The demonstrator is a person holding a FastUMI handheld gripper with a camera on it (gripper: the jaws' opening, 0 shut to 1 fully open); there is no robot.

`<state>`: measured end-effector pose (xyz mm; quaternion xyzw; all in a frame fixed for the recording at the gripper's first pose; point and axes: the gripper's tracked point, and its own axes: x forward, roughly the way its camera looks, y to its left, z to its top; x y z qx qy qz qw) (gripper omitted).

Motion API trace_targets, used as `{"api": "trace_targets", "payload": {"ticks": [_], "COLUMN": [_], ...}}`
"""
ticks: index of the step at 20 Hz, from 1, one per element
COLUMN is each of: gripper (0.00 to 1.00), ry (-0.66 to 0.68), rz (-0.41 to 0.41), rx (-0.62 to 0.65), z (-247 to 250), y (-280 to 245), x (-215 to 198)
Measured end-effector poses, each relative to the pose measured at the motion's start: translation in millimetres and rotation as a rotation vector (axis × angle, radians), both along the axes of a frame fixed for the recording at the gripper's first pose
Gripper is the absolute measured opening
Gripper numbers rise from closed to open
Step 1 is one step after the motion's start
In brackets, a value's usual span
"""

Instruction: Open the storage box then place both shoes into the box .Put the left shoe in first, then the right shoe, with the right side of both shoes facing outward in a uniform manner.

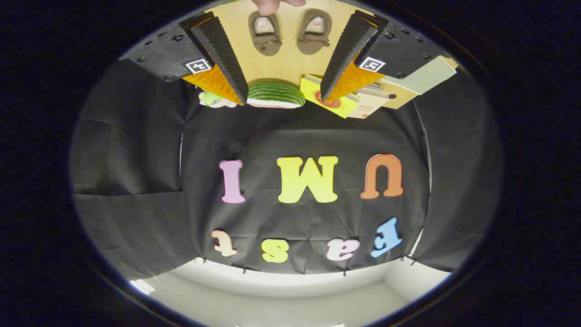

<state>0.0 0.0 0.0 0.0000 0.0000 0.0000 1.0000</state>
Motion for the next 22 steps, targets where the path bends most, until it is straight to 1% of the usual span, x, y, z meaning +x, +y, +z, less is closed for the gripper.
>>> {"api": "trace_targets", "payload": {"ticks": [5,16,22], "gripper": [1.0,1.0,1.0], "ry": [-0.002,0.023,0.066], "rz": [0.027,0.079,0.162], "rx": [-0.014,-0.001,0.029], "z": [2,-3,-16], "y": [8,19,41], "x": [3,11,18]}}
